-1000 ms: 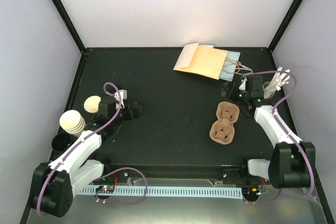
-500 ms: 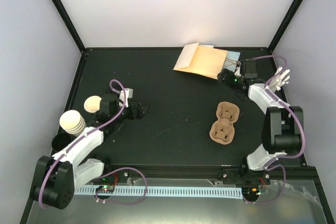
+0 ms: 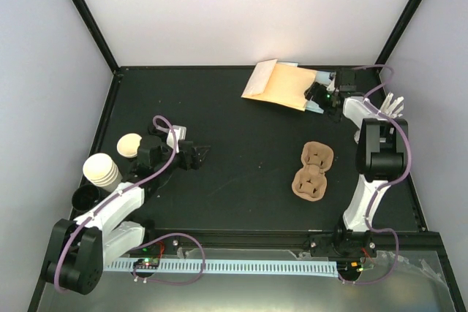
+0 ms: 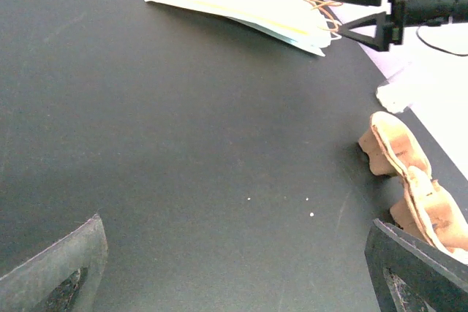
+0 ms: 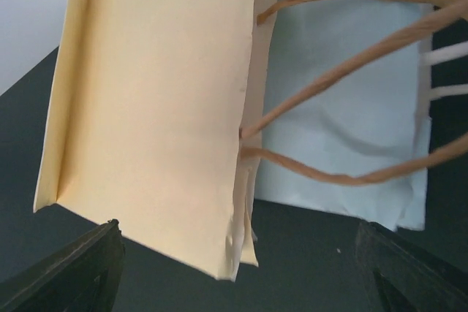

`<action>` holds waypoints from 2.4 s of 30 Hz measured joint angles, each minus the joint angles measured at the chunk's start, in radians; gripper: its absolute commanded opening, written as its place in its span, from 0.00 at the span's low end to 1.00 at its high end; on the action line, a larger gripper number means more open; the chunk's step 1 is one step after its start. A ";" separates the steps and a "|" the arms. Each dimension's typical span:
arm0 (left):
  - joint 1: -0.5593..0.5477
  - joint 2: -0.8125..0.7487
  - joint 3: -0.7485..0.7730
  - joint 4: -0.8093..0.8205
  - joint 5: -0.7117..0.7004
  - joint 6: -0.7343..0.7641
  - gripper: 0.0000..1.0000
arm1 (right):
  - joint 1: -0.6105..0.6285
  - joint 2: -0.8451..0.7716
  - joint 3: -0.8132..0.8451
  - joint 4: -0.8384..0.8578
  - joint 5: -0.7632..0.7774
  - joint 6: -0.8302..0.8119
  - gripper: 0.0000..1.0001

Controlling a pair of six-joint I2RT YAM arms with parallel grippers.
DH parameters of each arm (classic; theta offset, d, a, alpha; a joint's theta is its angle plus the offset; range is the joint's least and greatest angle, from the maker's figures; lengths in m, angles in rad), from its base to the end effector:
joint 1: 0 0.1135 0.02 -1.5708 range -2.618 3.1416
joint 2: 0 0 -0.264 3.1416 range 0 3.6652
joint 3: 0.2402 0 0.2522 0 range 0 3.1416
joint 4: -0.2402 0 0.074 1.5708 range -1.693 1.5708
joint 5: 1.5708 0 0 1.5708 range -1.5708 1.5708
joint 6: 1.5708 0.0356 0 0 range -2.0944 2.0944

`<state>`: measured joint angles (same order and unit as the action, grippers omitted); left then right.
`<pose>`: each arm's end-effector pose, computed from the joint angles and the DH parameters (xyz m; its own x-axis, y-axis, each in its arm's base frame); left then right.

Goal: Pack the takeout coffee

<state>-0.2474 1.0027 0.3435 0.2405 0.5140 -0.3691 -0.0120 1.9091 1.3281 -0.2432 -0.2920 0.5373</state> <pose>0.1938 -0.0670 0.1907 -0.6017 -0.1720 -0.7800 0.4629 0.7207 -0.5160 0.4188 0.0052 0.1989 -0.7247 0.4989 -0.4753 0.2176 0.8202 0.5291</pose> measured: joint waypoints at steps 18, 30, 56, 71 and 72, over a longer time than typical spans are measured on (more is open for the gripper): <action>-0.004 -0.034 -0.040 0.110 0.019 0.004 0.99 | -0.002 0.262 0.184 0.006 -0.170 0.052 0.72; -0.006 -0.032 -0.040 0.114 0.026 0.011 0.99 | -0.002 0.296 0.222 0.038 -0.246 0.087 0.17; -0.017 -0.179 -0.056 0.034 0.000 -0.013 0.99 | 0.195 -0.440 -0.123 -0.123 -0.283 -0.114 0.05; -0.021 -0.347 0.029 -0.186 -0.035 -0.172 0.99 | 0.235 -0.780 -0.455 -0.171 -0.349 -0.123 0.07; -0.026 -0.324 0.051 -0.203 -0.024 -0.174 0.99 | 0.238 -0.787 -0.467 -0.172 -0.354 -0.123 0.07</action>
<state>-0.2733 0.6785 0.3943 0.0372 0.4896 -0.5434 0.2260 1.1221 0.8612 -0.4149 -0.6464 0.4145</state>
